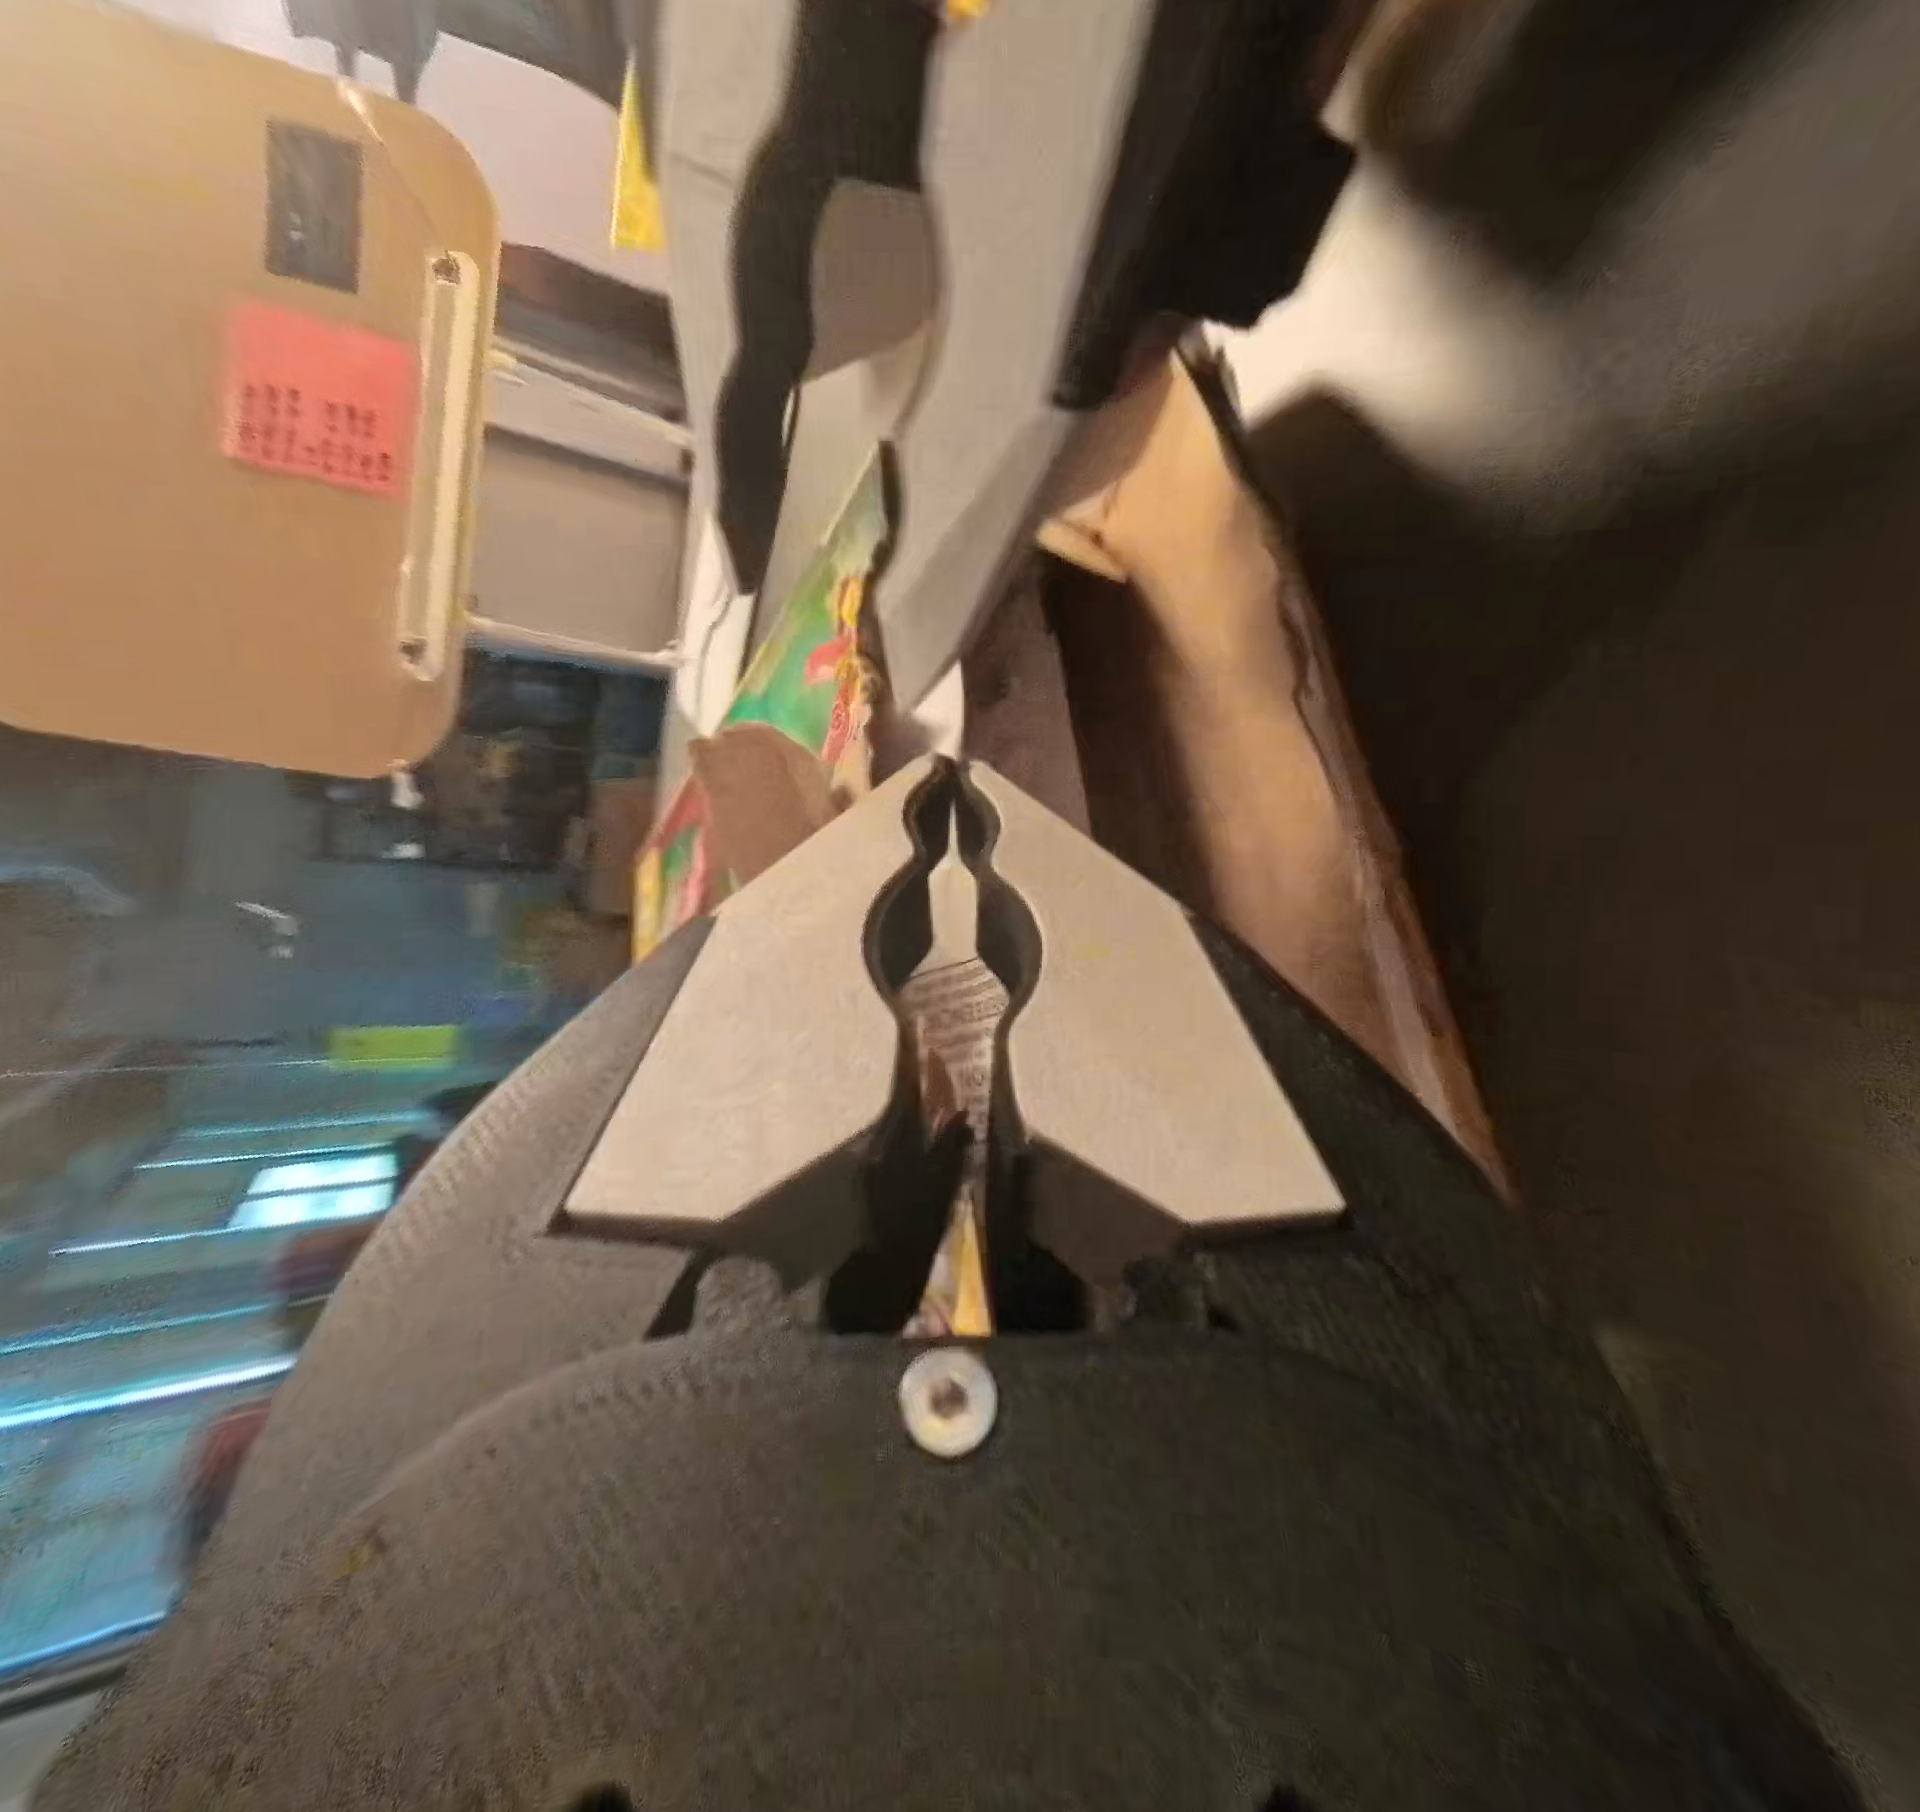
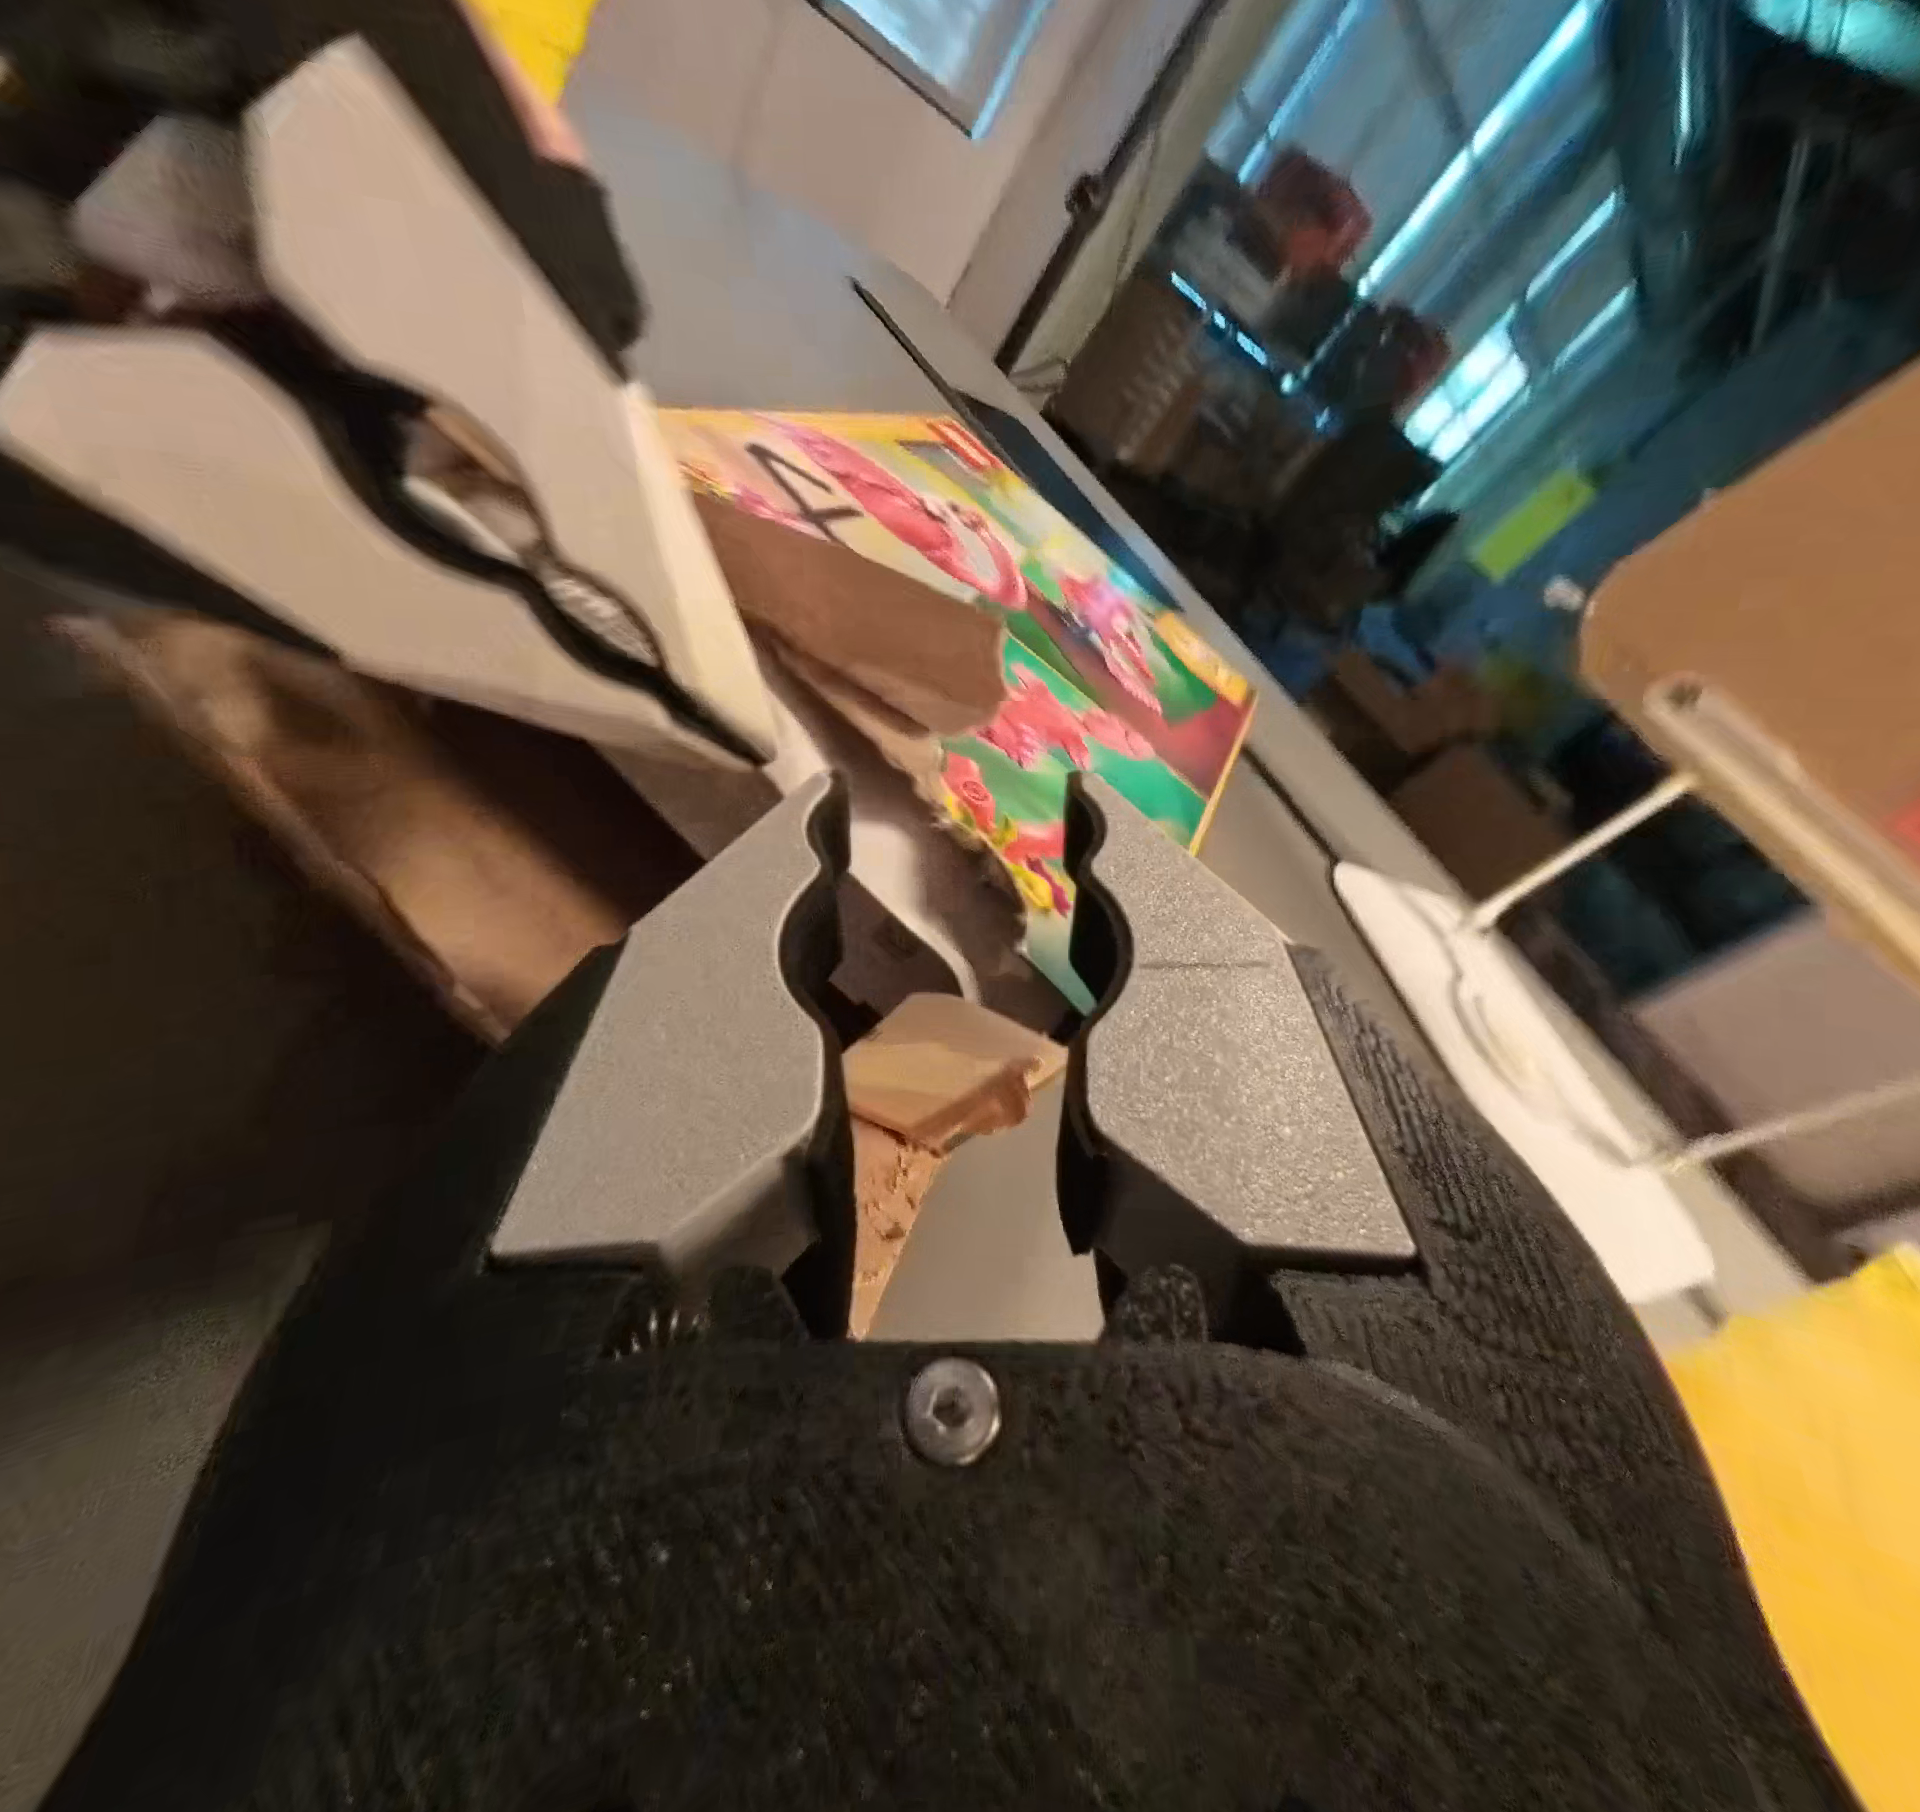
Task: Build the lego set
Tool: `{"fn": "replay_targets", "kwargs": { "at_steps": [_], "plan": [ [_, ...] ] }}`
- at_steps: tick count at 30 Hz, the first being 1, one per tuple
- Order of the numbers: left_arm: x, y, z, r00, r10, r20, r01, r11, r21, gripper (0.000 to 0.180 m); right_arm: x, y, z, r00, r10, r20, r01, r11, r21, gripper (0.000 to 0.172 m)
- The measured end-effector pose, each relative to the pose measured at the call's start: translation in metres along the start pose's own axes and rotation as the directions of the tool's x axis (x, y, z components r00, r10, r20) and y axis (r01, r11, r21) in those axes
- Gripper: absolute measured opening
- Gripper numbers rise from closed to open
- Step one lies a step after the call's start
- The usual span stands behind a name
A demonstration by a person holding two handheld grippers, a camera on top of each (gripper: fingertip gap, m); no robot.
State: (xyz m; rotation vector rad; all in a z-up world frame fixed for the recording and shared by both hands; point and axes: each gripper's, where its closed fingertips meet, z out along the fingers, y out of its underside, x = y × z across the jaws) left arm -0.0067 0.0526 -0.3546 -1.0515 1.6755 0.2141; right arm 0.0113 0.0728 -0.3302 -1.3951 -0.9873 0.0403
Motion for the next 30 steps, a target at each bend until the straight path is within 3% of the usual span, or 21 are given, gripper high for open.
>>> {"fn": "replay_targets", "kwargs": {
  "at_steps": [5,9,16,21,24,27,30],
  "plan": [
    [-0.036,0.001,-0.034,0.929,-0.369,0.03,0.36,0.919,0.162,0.0,-0.029,-0.007,0.001,0.969,-0.242,0.05,0.243,0.97,-0.009,0.033],
    [-0.037,0.029,-0.034,0.862,-0.507,0.011,0.506,0.861,0.054,0.033,-0.045,-0.002,0.012,0.933,-0.347,0.099,0.353,0.934,-0.051,0.032],
    [-0.033,0.034,-0.019,0.871,-0.487,-0.061,0.484,0.873,-0.057,0.026,-0.044,-0.003,0.023,0.881,-0.469,0.067,0.473,0.869,-0.145,0.022],
    [-0.023,0.042,-0.009,0.812,-0.551,-0.194,0.506,0.829,-0.237,0.034,-0.043,0.012,0.034,0.841,-0.514,0.168,0.539,0.771,-0.34,0.014],
    [-0.023,0.046,-0.002,0.871,-0.455,-0.187,0.398,0.875,-0.274,0.023,-0.037,0.015,0.041,0.801,-0.581,0.144,0.587,0.714,-0.382,0.001],
    [-0.022,0.042,0.003,0.949,-0.286,-0.133,0.242,0.932,-0.27,0.008,-0.031,0.013,0.042,0.758,-0.649,0.071,0.622,0.685,-0.38,0.0],
    [-0.026,0.037,0.005,0.958,-0.28,-0.063,0.255,0.931,-0.262,0.004,-0.026,0.009,0.038,0.727,-0.686,-0.006,0.638,0.679,-0.362,0.0]
  ]
}}
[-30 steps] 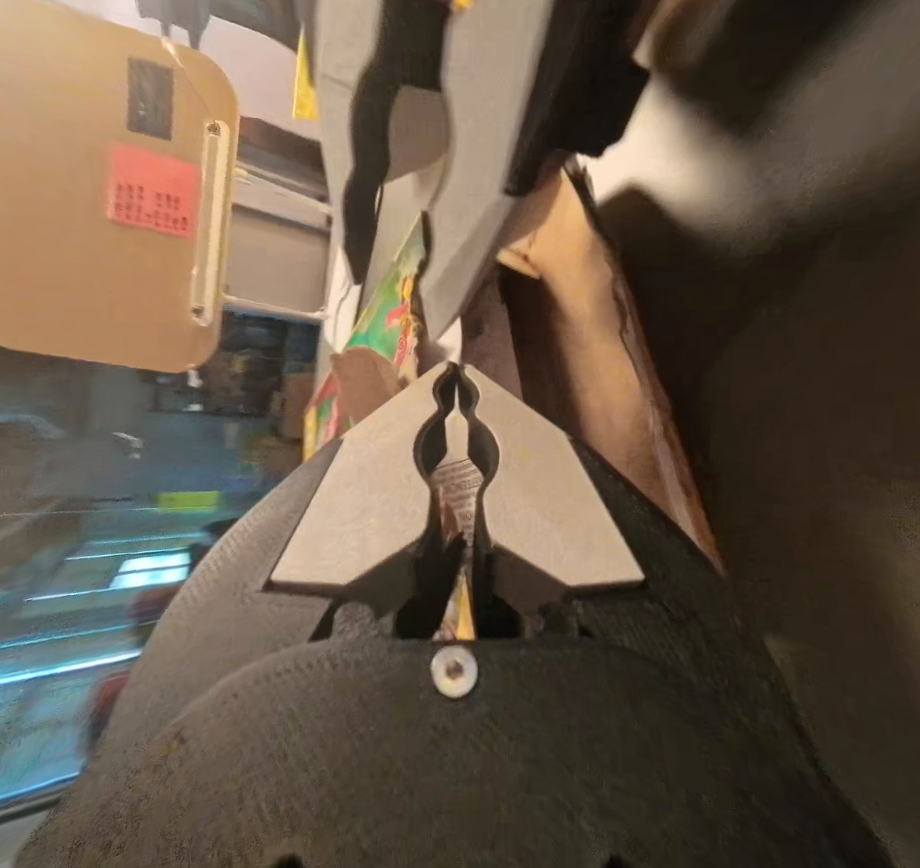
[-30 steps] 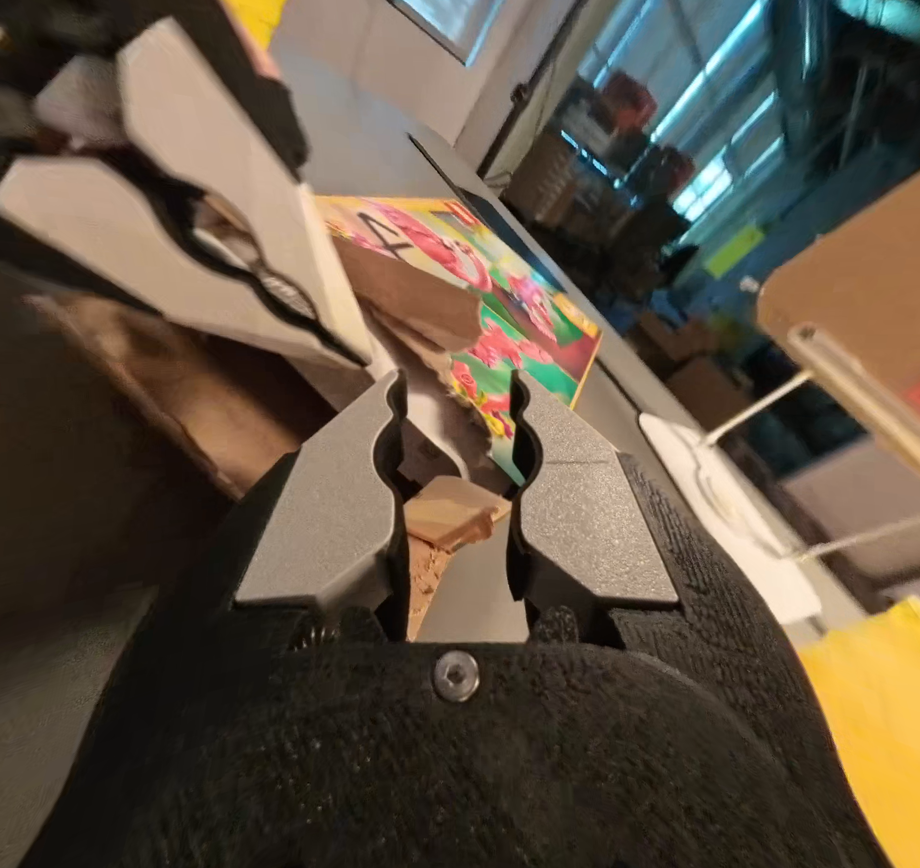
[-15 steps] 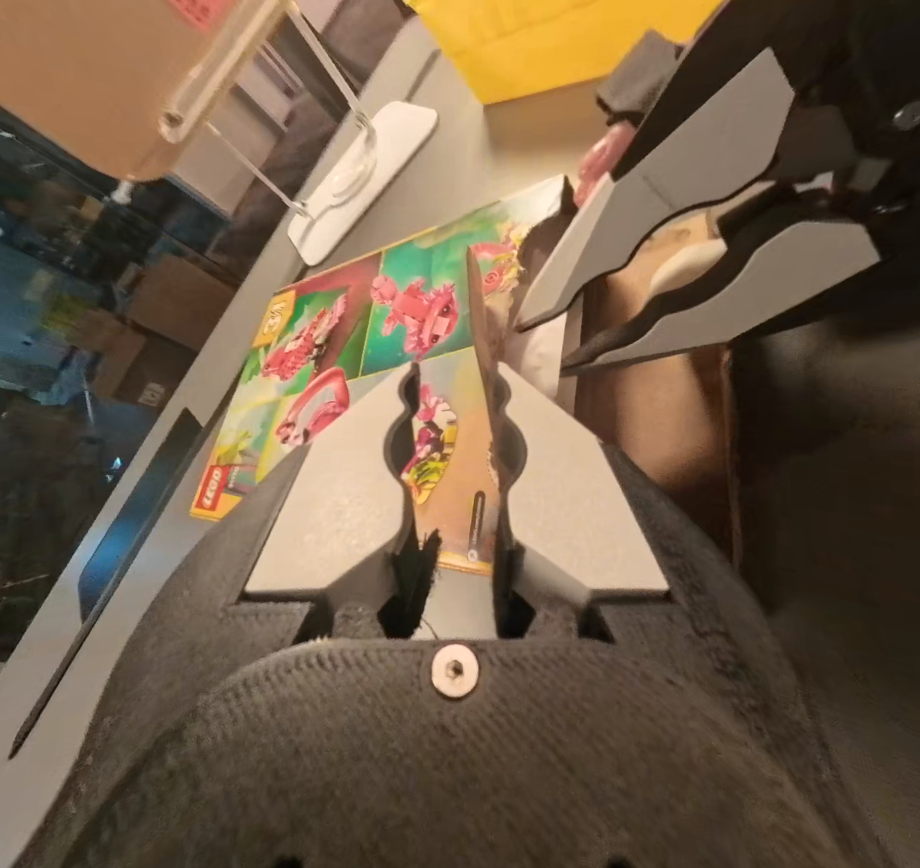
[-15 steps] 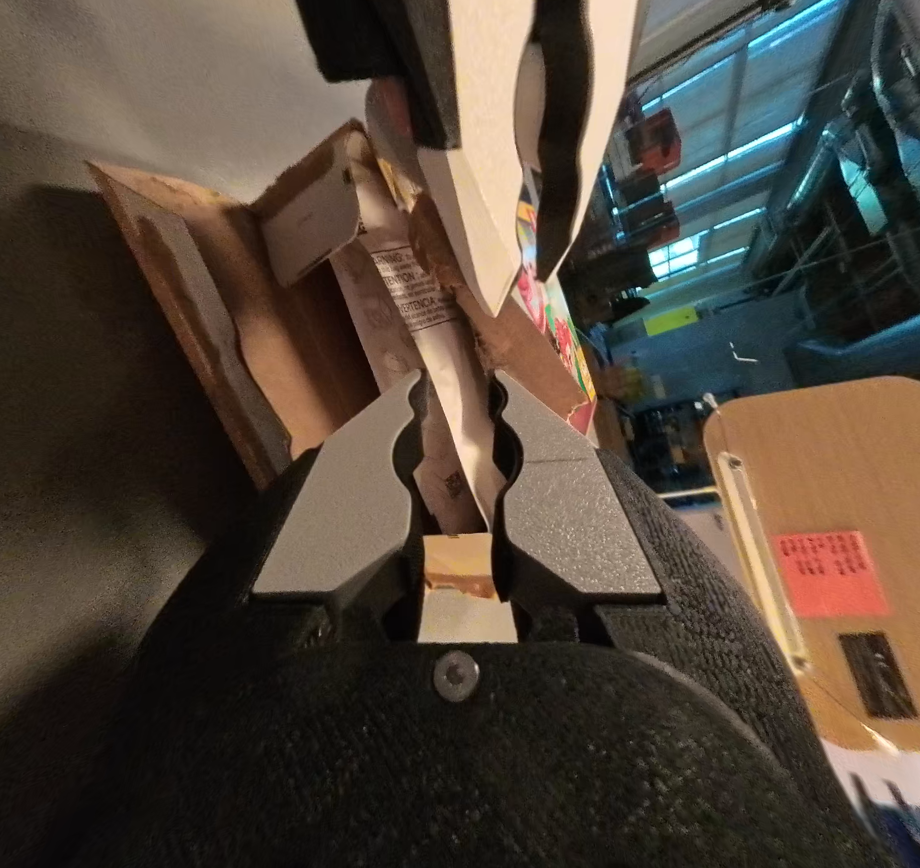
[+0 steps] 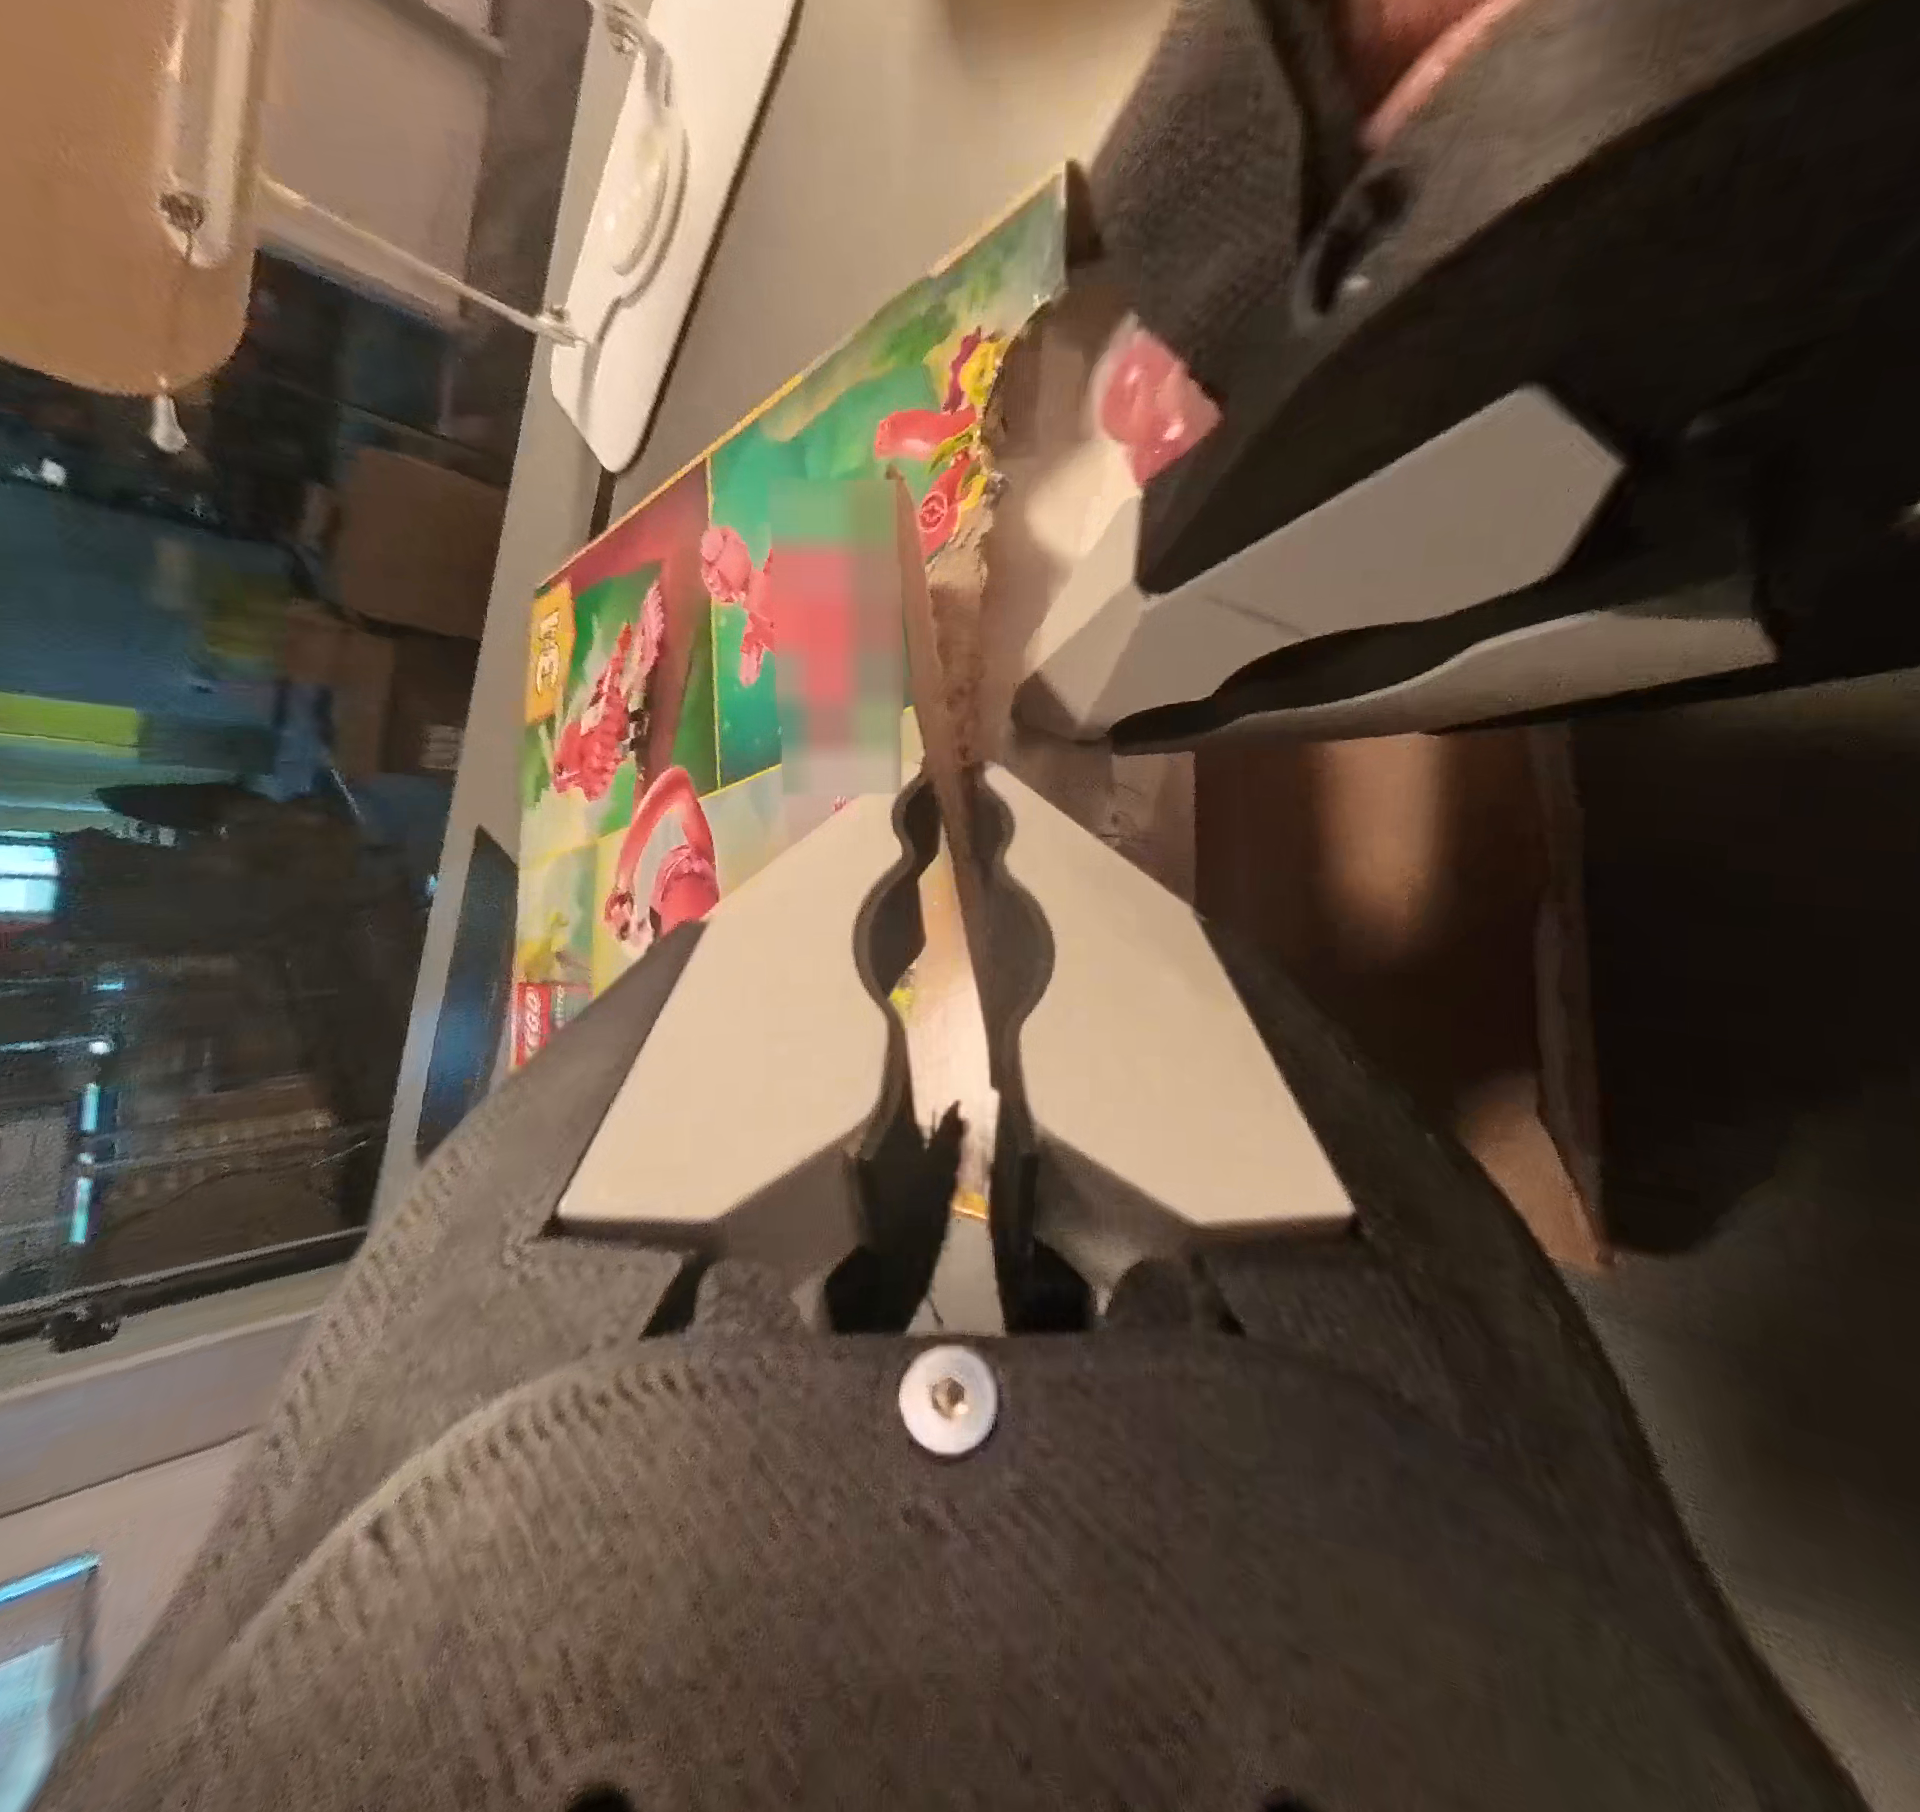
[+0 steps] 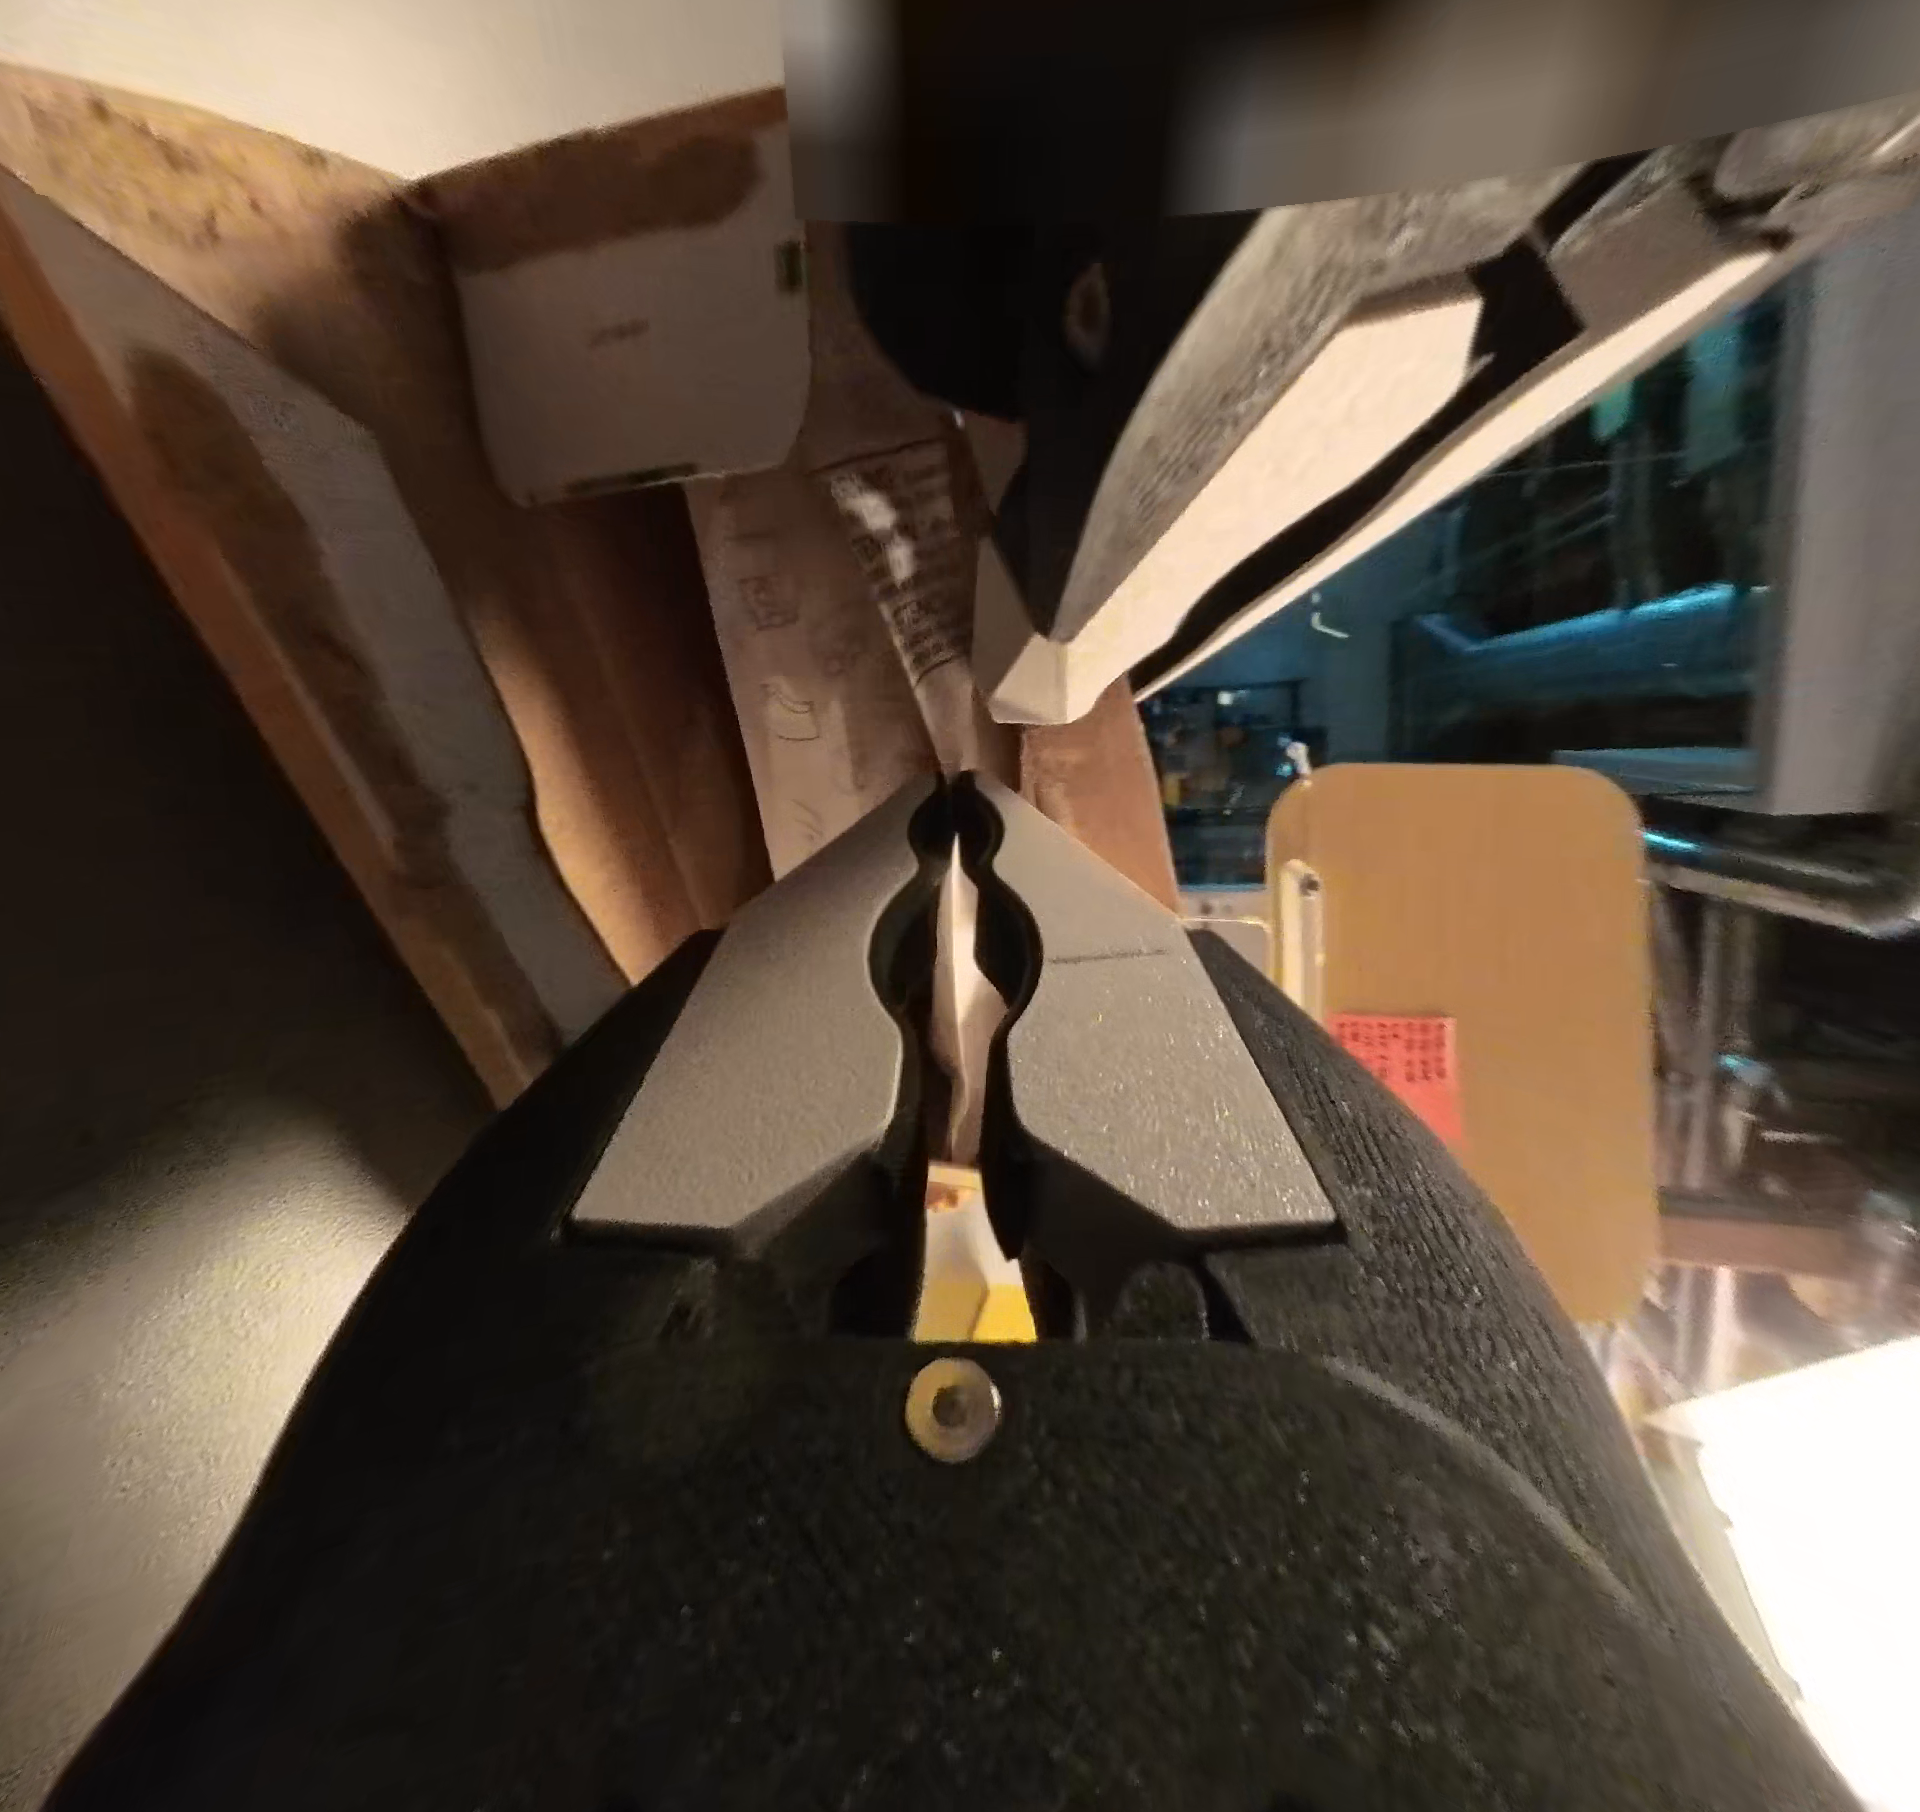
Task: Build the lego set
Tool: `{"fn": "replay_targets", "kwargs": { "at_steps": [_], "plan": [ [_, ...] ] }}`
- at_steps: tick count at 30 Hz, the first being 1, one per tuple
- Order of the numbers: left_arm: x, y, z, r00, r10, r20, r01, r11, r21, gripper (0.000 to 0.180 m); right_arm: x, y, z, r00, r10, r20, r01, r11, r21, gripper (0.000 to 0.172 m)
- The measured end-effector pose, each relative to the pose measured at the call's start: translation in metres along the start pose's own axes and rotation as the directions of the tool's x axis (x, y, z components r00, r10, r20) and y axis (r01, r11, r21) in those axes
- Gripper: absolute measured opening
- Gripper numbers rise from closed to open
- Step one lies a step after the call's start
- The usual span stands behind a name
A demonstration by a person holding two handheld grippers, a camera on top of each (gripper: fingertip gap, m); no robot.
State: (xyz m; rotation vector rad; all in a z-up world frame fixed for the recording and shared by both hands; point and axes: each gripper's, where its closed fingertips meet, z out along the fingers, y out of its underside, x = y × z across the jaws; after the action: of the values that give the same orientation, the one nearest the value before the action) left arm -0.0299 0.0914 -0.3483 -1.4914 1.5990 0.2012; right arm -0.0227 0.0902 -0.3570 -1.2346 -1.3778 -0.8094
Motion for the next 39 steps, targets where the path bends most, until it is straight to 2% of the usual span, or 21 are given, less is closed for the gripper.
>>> {"fn": "replay_targets", "kwargs": {
  "at_steps": [4,11,13,16,17,20,22,25,30,35,39],
  "plan": [
    [-0.013,-0.002,0.002,0.994,-0.091,0.051,0.091,0.996,0.004,0.002,0.009,-0.005,-0.01,0.998,0.01,-0.066,-0.007,0.999,0.043,0.0],
    [-0.011,-0.013,0.009,0.987,-0.155,-0.033,0.156,0.987,0.032,0.002,0.009,0.002,-0.019,0.997,0.029,-0.072,-0.026,0.999,0.045,0.0],
    [-0.012,-0.015,0.007,0.975,-0.205,-0.087,0.21,0.976,0.059,0.003,0.013,0.005,-0.022,0.986,0.162,-0.037,-0.158,0.983,0.094,0.0],
    [-0.029,-0.002,0.008,0.97,-0.241,-0.044,0.243,0.969,0.043,0.002,0.027,0.025,-0.03,0.925,0.38,-0.002,-0.377,0.917,0.131,0.0],
    [-0.029,0.0,0.01,0.962,-0.265,-0.062,0.268,0.963,0.041,0.002,0.026,0.025,-0.032,0.927,0.376,0.005,-0.373,0.918,0.133,0.0],
    [-0.029,0.007,0.022,0.97,-0.236,-0.056,0.237,0.972,-0.002,0.001,0.011,0.006,-0.036,0.987,0.155,-0.052,-0.149,0.983,0.107,0.0],
    [-0.028,0.008,0.023,0.97,-0.236,-0.062,0.237,0.972,-0.004,0.001,0.007,-0.004,-0.039,0.994,0.077,-0.075,-0.07,0.993,0.095,0.0],
    [-0.029,0.005,0.019,0.968,-0.244,-0.054,0.246,0.969,0.034,0.001,0.012,-0.007,-0.05,0.991,0.097,-0.092,-0.086,0.989,0.118,0.0],
    [-0.036,0.014,0.028,0.979,-0.201,0.025,0.2,0.98,0.017,0.001,0.003,-0.017,-0.074,0.994,0.04,-0.098,-0.026,0.989,0.143,0.0],
    [-0.045,0.019,0.032,0.972,-0.23,0.043,0.229,0.973,0.026,0.001,0.008,-0.001,-0.095,0.988,0.116,-0.102,-0.1,0.984,0.15,0.0],
    [-0.056,0.035,0.036,0.96,-0.272,0.073,0.272,0.962,0.015,0.001,0.013,0.011,-0.11,0.977,0.195,-0.09,-0.179,0.97,0.165,0.0]
  ]
}}
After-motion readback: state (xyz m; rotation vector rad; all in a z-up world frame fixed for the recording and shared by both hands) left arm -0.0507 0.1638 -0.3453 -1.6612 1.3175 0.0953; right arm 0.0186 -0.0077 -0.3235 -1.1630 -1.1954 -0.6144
